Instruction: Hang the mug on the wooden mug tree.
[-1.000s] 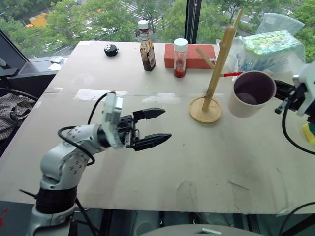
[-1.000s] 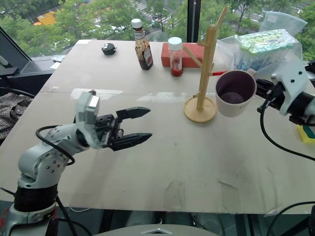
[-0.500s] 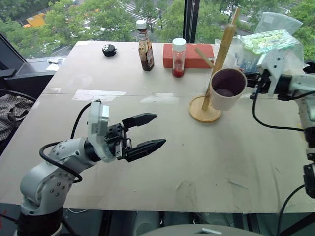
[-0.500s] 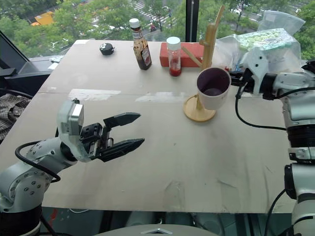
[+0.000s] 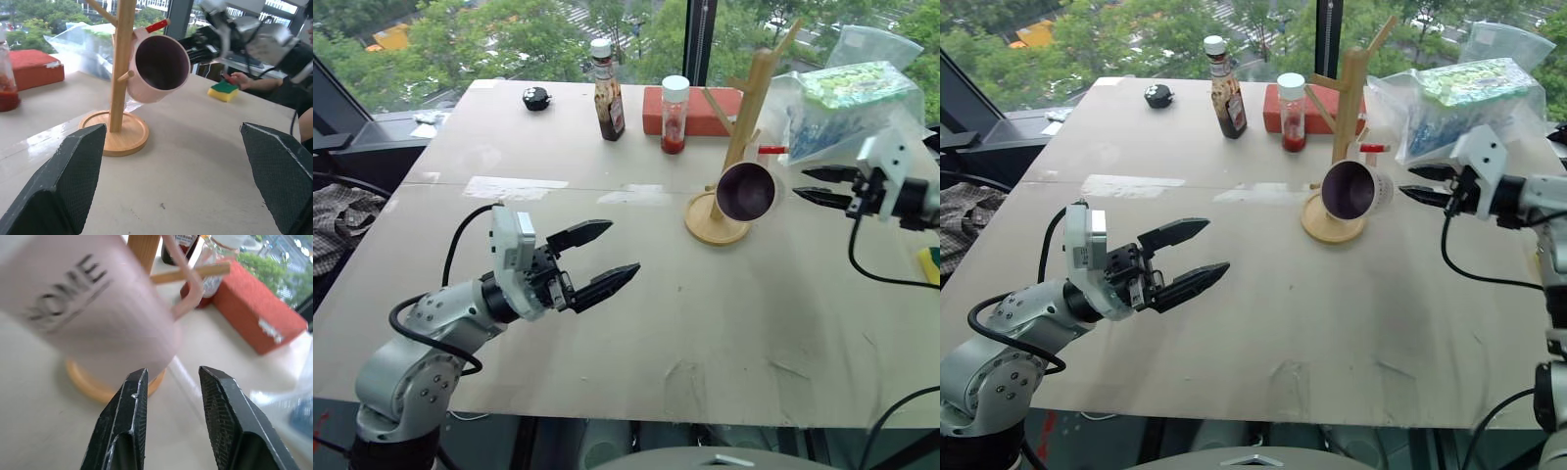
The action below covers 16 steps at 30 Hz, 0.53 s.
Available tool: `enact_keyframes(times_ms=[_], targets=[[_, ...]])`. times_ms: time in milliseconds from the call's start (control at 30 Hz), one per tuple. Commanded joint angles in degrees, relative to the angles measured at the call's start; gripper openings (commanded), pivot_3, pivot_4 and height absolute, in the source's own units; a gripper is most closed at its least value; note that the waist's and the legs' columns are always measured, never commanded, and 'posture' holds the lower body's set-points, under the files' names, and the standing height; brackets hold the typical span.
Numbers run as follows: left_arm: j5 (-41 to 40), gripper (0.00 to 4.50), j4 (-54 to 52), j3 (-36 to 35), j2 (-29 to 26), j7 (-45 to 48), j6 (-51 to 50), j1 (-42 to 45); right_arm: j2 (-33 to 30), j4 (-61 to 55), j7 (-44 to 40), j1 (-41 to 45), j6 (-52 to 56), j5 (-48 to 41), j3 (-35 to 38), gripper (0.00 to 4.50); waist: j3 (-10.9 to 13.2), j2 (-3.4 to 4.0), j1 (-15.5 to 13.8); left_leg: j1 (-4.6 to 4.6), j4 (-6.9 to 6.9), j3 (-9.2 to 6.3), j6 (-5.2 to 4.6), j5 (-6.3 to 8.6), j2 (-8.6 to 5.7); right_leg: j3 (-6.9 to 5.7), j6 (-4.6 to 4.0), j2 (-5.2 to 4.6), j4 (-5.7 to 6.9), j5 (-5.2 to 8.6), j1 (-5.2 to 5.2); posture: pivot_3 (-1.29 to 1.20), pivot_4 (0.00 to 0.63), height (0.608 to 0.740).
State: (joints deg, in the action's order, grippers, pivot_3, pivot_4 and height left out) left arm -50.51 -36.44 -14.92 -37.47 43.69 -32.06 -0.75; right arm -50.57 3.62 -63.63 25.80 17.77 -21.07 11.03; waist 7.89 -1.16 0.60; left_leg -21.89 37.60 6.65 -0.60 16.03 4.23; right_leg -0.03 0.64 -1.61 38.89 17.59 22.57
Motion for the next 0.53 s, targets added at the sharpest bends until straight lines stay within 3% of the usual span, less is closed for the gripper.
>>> enact_keyframes(times_ms=[33, 300, 400, 533], targets=[[1.25, 4.5, 1.22, -0.73, -1.13, 1.63, 1.13, -1.45, -0.9, -14.82, 4.25, -12.8, 8.28, -5.66, 12.18, 1.67, 0.0, 0.0, -0.06, 0.01, -0.05, -0.01, 0.0, 0.0, 0.0, 0.0, 0.0, 0.0, 0.0, 0.0, 0.0, 0.0, 0.15, 0.74], [7.22, 4.5, 6.41, -1.89, -4.42, 7.27, 4.13, -8.3, 7.28, -31.07, 6.97, -45.33, 8.72, -6.26, 28.52, 1.67, -0.01, -0.01, 0.07, 0.15, -0.12, -0.13, 0.01, 0.01, -0.04, -0.08, 0.03, 0.04, -0.02, 0.01, -0.19, 0.0, 0.15, 0.74], [9.84, 4.5, 10.26, -2.47, -6.11, 10.36, 5.74, -10.37, 10.02, -31.14, 7.88, -51.64, 5.27, -3.9, 28.51, 1.67, -0.01, -0.04, 0.27, 0.27, -0.14, -0.13, 0.0, 0.02, -0.07, -0.07, 0.03, 0.06, 0.0, 0.01, -0.26, 0.0, 0.15, 0.74], [11.71, 4.5, 12.46, -0.51, -7.53, 12.78, 6.36, -9.83, 11.15, -30.03, 9.54, -52.67, 2.03, -1.5, 24.99, 1.67, 0.0, -0.06, 0.35, 0.39, -0.2, -0.14, -0.04, 0.04, -0.06, -0.08, 0.03, 0.1, 0.01, 0.01, -0.31, 0.0, 0.15, 0.74]])
